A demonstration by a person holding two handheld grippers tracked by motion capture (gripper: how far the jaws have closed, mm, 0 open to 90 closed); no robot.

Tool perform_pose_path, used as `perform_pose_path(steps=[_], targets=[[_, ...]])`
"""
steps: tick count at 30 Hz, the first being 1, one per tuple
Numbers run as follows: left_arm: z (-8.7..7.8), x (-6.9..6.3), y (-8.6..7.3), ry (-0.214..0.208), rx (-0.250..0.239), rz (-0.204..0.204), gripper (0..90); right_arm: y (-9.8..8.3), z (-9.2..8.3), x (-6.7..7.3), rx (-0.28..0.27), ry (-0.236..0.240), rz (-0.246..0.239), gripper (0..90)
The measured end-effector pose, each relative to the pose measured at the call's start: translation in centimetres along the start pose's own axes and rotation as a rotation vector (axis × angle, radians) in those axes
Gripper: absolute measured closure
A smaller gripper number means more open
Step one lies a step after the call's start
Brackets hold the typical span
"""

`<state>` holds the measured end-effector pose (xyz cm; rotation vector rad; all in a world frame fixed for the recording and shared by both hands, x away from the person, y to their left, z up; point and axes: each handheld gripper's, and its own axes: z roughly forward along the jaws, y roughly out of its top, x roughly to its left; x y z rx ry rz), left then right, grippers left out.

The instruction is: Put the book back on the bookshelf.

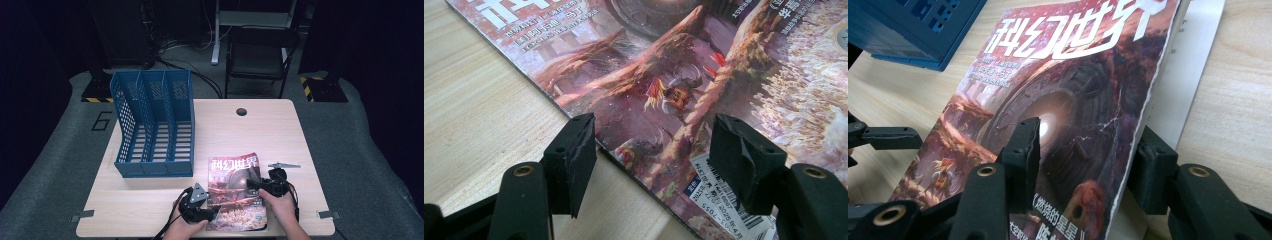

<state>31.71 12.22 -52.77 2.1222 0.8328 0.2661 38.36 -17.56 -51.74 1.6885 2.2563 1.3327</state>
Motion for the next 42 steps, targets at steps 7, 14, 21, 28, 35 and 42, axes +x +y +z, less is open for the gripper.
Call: perform_pose_path(steps=[7, 14, 21, 28, 35, 42], targets=[[0.0, 0.0, 0.0, -0.005, 0.000, 0.000, 35.2, -0.4, -0.1, 0.7, 0.047, 0.039, -0.006, 55.4], [0.0, 0.1, 0.1, -0.004, 0.007, 0.003, 35.3, -0.5, -0.3, 0.7, 0.071, 0.047, -0.005, 59.7], [0.1, 0.1, -0.1, -0.002, -0.011, 0.000, 35.4, -0.5, -0.3, 0.2, 0.077, 0.055, 0.003, 65.0], [0.0, 0.1, -0.1, -0.003, -0.007, 0.002, 35.3, -0.5, -0.3, 0.3, 0.081, 0.042, -0.021, 68.6], [0.0, 0.1, -0.1, -0.004, -0.010, 0.002, 35.4, -0.5, -0.3, 0.2, 0.090, 0.052, -0.005, 72.6], [0.0, 0.1, -0.2, -0.002, -0.016, 0.004, 35.4, -0.5, -0.2, -0.3, 0.092, 0.089, 0.012, 77.7]])
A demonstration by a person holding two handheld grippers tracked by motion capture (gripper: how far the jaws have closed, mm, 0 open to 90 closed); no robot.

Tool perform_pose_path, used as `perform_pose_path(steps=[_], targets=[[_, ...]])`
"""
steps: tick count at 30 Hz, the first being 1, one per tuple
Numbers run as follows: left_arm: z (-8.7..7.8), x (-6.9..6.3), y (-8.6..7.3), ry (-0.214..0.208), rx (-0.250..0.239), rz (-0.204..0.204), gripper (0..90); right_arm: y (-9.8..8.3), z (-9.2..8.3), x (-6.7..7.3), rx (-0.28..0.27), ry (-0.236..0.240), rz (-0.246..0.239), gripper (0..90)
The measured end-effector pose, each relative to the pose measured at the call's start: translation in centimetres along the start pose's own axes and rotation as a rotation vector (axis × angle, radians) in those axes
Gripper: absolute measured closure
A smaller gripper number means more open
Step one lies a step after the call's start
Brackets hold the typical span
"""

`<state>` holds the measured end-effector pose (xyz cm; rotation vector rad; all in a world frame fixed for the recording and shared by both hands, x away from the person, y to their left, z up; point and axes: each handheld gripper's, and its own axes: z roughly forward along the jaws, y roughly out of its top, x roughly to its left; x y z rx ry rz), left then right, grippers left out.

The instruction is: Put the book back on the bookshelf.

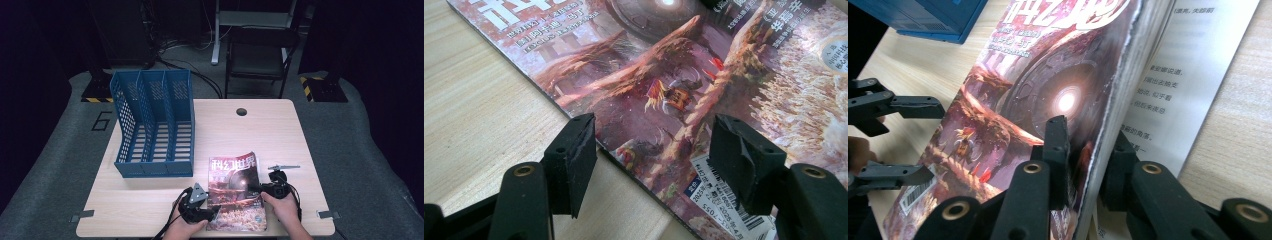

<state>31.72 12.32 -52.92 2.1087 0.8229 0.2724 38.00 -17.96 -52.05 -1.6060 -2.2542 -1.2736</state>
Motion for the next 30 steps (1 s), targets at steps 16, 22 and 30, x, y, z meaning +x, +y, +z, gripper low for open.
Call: perform_pose_path(steps=[16, 22, 30], targets=[[-0.05, 0.23, 0.00, 0.001, -0.006, -0.012, 38.9, -0.17, -0.41, -0.04, -0.037, 0.053, -0.015, 86.4], [-0.03, 0.22, 0.17, 0.002, 0.007, -0.009, 38.9, -0.24, -0.59, 0.14, -0.052, 0.063, -0.037, 86.5], [0.05, 0.45, 0.27, -0.005, 0.010, -0.006, 38.9, -0.28, -0.81, 0.21, -0.074, 0.076, -0.063, 86.5]])
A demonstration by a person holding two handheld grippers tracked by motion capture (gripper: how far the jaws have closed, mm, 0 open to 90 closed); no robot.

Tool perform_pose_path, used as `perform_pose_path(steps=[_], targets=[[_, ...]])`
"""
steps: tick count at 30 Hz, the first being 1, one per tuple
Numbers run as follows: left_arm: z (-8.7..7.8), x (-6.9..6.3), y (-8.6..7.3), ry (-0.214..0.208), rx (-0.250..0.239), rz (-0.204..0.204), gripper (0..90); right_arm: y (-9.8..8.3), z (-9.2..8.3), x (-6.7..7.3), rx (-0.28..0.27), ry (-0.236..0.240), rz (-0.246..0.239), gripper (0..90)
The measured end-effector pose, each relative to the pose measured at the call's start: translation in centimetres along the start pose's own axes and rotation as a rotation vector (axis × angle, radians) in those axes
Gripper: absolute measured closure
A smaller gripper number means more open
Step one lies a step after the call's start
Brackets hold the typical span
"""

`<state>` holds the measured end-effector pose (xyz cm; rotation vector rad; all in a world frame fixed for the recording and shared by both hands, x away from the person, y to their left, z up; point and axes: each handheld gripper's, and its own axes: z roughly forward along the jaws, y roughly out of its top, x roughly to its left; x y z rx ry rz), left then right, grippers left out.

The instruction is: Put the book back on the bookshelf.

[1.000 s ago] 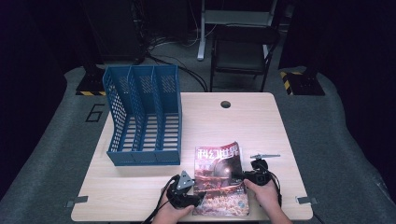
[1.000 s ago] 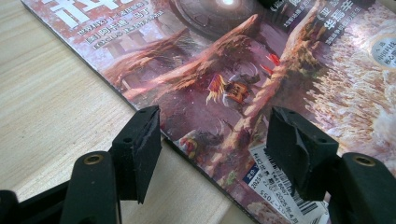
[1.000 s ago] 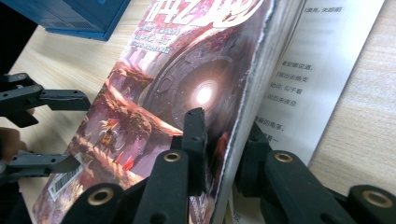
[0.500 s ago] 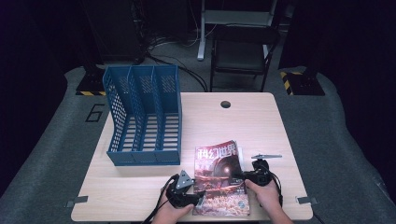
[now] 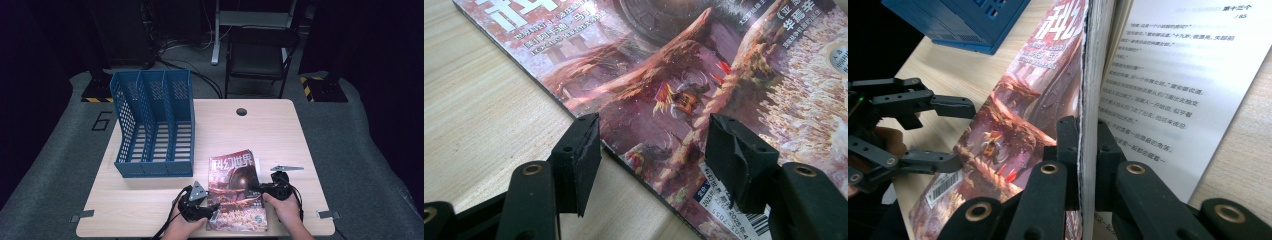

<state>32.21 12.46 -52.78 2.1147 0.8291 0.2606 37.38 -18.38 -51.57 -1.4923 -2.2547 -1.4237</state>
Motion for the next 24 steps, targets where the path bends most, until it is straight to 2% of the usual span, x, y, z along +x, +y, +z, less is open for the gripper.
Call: perform_pose_path(steps=[6, 12, 16, 18, 19, 20, 22, 24], targets=[[0.0, -0.1, 0.1, 0.004, 0.005, -0.005, 38.9, -0.1, -0.1, 0.1, -0.002, 0.004, 0.017, 86.5], [0.0, 0.1, 0.1, -0.001, 0.009, -0.002, 38.7, -0.3, -0.3, 0.7, -0.029, -0.011, -0.020, 86.6], [0.0, 0.1, 0.2, -0.013, 0.014, -0.004, 38.7, -0.4, -0.3, 1.1, -0.045, -0.031, -0.058, 86.5], [0.1, 0.1, 0.1, -0.009, -0.003, -0.016, 38.6, -0.5, -0.4, 1.4, -0.051, -0.045, -0.082, 86.5], [0.0, 0.2, 0.2, -0.007, 0.006, -0.011, 38.4, -0.5, -0.4, 1.5, -0.056, -0.050, -0.093, 86.5], [0.0, 0.2, 0.2, -0.023, 0.013, -0.025, 38.4, -0.5, -0.4, 1.6, -0.058, -0.053, -0.097, 86.5], [0.0, 0.4, 0.3, -0.020, 0.015, -0.019, 38.1, -0.6, -0.4, 1.7, -0.069, -0.065, -0.131, 86.6], [0.0, 0.5, 0.3, -0.025, 0.013, -0.024, 37.6, -0.6, -0.5, 1.9, -0.072, -0.070, -0.136, 86.6]])
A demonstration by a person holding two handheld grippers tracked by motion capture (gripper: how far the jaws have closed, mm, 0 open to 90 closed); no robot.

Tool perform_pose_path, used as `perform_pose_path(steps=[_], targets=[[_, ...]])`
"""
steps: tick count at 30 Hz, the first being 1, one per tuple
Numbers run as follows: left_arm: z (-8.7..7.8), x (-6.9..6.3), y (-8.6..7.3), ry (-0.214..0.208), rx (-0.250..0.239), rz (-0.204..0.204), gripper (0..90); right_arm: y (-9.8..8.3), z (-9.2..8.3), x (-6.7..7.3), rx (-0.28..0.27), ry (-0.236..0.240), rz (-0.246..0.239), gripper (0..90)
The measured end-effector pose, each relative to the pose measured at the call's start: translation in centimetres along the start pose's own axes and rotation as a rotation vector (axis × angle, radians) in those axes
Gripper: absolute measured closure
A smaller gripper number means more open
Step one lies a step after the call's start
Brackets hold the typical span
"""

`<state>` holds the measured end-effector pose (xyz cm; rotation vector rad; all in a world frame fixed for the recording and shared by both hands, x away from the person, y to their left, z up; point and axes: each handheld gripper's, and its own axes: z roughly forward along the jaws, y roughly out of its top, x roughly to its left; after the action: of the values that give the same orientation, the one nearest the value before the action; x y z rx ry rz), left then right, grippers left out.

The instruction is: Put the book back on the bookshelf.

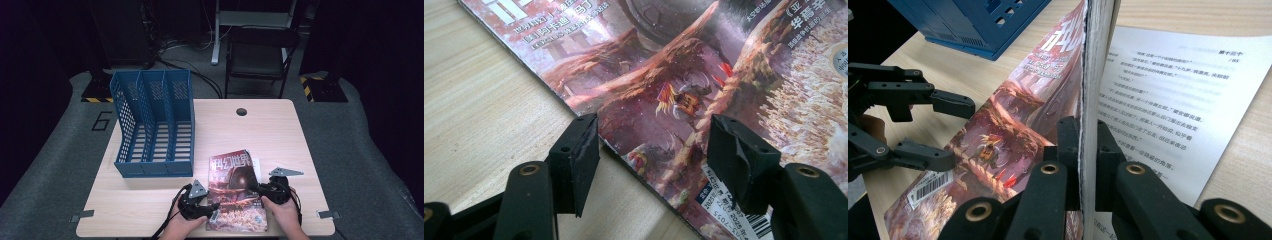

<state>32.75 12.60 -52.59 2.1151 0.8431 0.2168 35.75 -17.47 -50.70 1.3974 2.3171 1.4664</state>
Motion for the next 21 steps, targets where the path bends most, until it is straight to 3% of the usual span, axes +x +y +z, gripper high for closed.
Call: perform_pose_path(steps=[12, 17, 21], targets=[[-0.4, 1.1, 0.6, -0.035, 0.000, -0.047, 33.5, 0.0, -1.0, 0.9, -0.069, -0.005, -0.050, 86.6], [-0.5, 1.5, 1.0, -0.040, -0.030, -0.085, 33.5, 0.1, -1.6, 1.3, -0.094, 0.001, -0.064, 86.6], [-0.4, 2.0, 1.3, -0.064, -0.025, -0.115, 34.2, 0.0, -1.9, 1.6, -0.111, -0.001, -0.067, 86.6]])
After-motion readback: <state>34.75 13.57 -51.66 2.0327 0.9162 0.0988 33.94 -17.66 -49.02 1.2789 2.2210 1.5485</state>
